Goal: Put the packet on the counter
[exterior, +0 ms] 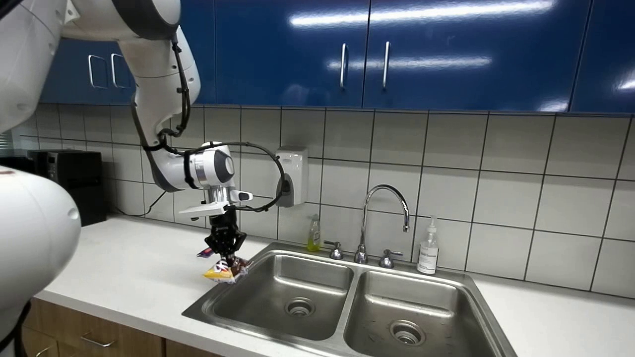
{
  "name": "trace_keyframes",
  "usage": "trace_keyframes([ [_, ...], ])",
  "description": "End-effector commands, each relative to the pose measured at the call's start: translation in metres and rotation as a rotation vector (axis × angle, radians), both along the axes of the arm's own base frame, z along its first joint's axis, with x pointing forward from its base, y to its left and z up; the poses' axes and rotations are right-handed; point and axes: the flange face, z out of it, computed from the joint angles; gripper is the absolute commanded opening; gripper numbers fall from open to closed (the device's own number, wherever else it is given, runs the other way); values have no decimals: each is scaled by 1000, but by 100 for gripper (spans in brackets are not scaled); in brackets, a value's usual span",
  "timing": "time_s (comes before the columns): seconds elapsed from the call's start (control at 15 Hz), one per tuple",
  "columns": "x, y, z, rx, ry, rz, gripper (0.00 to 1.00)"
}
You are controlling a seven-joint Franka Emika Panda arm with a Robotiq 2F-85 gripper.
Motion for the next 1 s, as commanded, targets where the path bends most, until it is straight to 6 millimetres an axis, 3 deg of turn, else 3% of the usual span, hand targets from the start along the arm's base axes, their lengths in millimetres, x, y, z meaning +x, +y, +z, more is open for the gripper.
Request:
trace_keyframes([
  [0.0,-33,33,14,-3,-15,46,0],
  [0.6,-59,119,1,-11,-16,17,0],
  [0.93,-52,141,-8,-24,-29,-36,0],
])
